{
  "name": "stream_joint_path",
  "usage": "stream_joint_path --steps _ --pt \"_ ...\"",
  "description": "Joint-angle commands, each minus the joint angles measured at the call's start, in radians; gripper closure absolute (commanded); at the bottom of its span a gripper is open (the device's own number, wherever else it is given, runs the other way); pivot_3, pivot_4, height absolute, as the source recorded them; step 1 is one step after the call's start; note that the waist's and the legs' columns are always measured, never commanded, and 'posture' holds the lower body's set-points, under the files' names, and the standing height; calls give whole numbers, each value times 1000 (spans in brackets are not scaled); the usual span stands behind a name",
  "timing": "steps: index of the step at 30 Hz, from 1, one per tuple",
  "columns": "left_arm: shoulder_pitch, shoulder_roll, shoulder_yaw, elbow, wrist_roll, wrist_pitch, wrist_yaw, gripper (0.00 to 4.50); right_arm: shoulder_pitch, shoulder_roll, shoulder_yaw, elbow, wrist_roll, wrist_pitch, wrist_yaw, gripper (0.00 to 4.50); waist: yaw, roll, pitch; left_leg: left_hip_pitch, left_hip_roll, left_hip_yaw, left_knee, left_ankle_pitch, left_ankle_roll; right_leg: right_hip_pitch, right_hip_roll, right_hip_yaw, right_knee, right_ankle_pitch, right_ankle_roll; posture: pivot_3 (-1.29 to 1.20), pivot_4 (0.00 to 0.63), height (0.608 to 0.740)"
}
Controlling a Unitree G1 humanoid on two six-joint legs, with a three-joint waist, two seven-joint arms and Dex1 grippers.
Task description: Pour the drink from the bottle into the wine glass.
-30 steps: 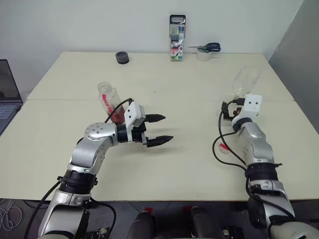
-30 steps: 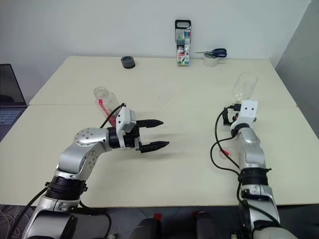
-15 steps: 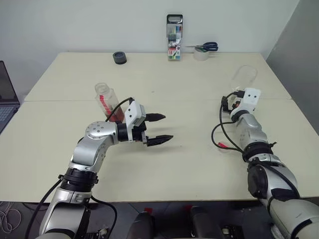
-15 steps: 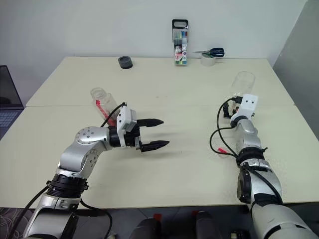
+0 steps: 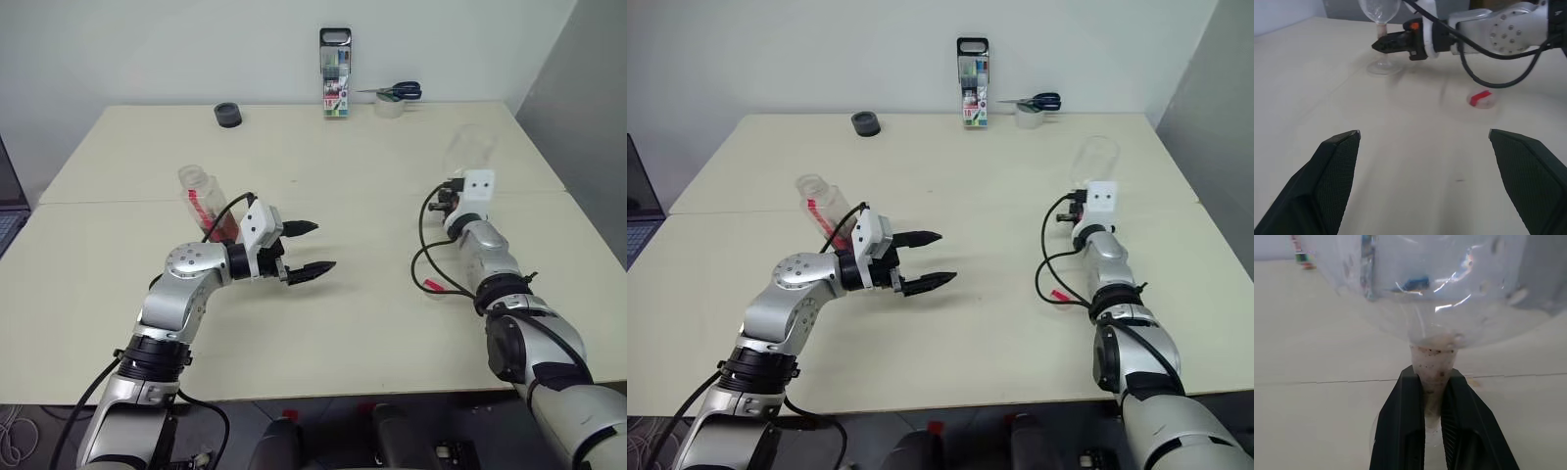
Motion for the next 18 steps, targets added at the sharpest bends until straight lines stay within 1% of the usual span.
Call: stream_joint_path --steps 1,3,6,9,12,18 --pt "46 22 56 -86 -5 12 56 0 62 63 95 -196 -15 -9 140 4356 -10 0 0 0 1 1 0 0 0 -1 0 0 1 0 0 0 150 740" --pt "83 44 71 -129 -5 36 74 0 126 108 147 -320 -12 41 185 4356 -14 1 0 0 1 0 -1 1 -2 -2 0 0 1 0 0 0 150 740" --pt "127 75 94 -173 3 67 112 0 199 170 198 -475 7 122 209 4356 -15 1 0 0 1 -2 -1 2 -3 -2 0 -1 3 0 0 0 150 740" --pt "166 106 130 -213 -9 101 139 0 240 231 252 -585 12 200 228 4356 -12 1 1 0 1 -2 0 0 0 -2 0 0 3 0 0 0 150 740" --pt "182 126 157 -233 -19 121 155 0 248 256 294 -623 0 242 249 4356 0 2 1 0 0 -2 0 0 0 -2 0 -1 4 0 0 0 150 740" --pt "180 122 176 -255 -32 147 178 0 232 251 335 -577 -25 260 275 4356 14 2 1 0 -1 -2 1 0 0 -1 -1 -1 1 0 0 0 150 740"
